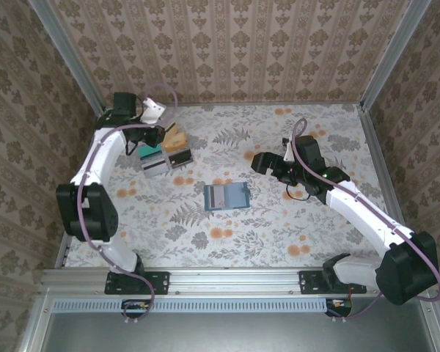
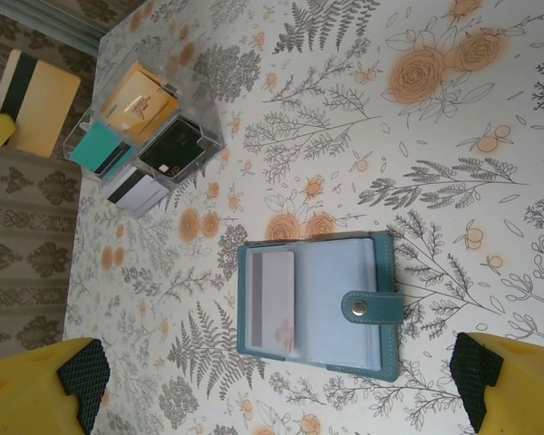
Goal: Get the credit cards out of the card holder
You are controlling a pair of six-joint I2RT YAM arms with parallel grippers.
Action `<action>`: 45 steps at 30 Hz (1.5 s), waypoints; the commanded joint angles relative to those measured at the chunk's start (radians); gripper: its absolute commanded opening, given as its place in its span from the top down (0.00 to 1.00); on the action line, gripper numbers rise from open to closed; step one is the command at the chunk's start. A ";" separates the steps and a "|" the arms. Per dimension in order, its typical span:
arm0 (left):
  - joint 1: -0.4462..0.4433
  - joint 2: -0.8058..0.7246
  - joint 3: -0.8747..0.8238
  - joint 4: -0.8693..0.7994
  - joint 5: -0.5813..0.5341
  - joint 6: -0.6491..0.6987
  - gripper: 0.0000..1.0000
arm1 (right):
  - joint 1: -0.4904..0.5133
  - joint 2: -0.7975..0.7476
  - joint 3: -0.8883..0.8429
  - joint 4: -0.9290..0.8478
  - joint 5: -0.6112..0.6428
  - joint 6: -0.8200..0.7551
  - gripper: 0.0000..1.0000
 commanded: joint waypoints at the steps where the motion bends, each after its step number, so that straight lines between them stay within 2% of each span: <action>1: 0.006 0.060 0.085 -0.064 0.069 0.188 1.00 | -0.006 -0.001 -0.004 0.001 -0.019 0.004 0.01; 11: 0.001 0.218 0.216 -0.138 0.094 0.475 1.00 | -0.006 0.041 0.010 0.017 -0.060 0.025 0.00; 17: 0.002 0.291 0.270 -0.159 0.082 0.568 1.00 | -0.004 0.060 0.019 0.018 -0.080 0.038 0.00; 22: 0.004 0.320 0.281 -0.146 0.017 0.602 1.00 | -0.004 0.048 0.004 0.043 -0.090 0.059 0.00; 35: 0.006 0.322 0.248 -0.126 0.066 0.638 1.00 | -0.004 0.050 -0.003 0.049 -0.100 0.063 0.01; 45: 0.008 0.347 0.244 -0.154 0.040 0.649 1.00 | -0.004 0.054 -0.007 0.053 -0.106 0.063 0.00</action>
